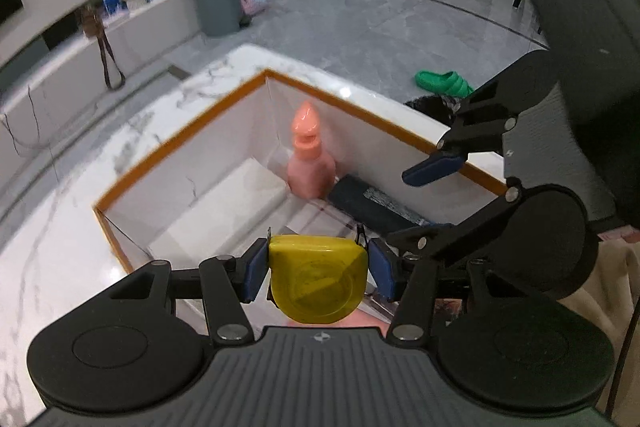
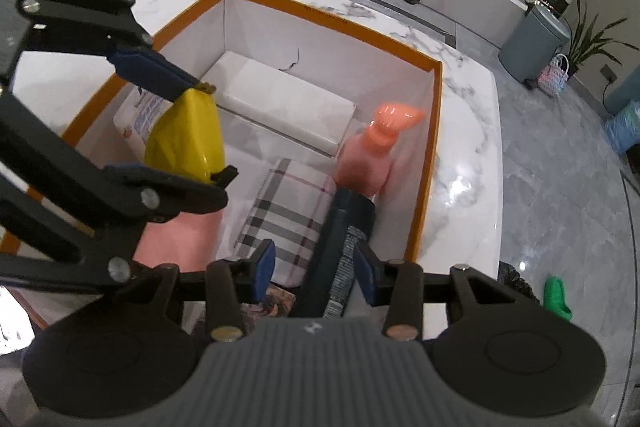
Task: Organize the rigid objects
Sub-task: 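Lower the spray can into the orange box with the right tool while the left tool lowers the tape measure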
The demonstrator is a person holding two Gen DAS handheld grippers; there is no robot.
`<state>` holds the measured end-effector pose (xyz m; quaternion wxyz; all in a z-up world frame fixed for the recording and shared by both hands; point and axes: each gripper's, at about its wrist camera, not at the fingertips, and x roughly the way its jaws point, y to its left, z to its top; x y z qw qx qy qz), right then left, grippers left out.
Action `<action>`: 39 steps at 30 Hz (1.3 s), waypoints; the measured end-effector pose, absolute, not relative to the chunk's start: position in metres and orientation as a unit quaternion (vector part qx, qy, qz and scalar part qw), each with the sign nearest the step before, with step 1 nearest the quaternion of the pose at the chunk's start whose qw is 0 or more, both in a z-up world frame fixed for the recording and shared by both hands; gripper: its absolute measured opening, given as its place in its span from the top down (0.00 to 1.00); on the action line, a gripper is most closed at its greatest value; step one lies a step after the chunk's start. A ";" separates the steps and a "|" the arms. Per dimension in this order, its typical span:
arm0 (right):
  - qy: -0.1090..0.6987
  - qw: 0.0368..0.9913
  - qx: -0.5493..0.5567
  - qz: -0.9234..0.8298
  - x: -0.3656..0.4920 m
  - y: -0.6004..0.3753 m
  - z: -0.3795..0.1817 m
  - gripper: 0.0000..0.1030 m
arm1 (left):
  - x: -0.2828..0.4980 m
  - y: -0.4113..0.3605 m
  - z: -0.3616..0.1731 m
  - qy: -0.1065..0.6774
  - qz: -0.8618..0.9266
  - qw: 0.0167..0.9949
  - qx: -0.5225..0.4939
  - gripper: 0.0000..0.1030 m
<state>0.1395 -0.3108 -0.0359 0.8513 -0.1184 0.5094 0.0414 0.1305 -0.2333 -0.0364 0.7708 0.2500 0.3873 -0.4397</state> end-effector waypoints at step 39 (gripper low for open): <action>0.509 0.852 -0.091 0.086 0.152 -0.300 -0.060 0.54 | 0.169 -0.263 -0.099 0.390 -0.347 0.737 0.430 0.34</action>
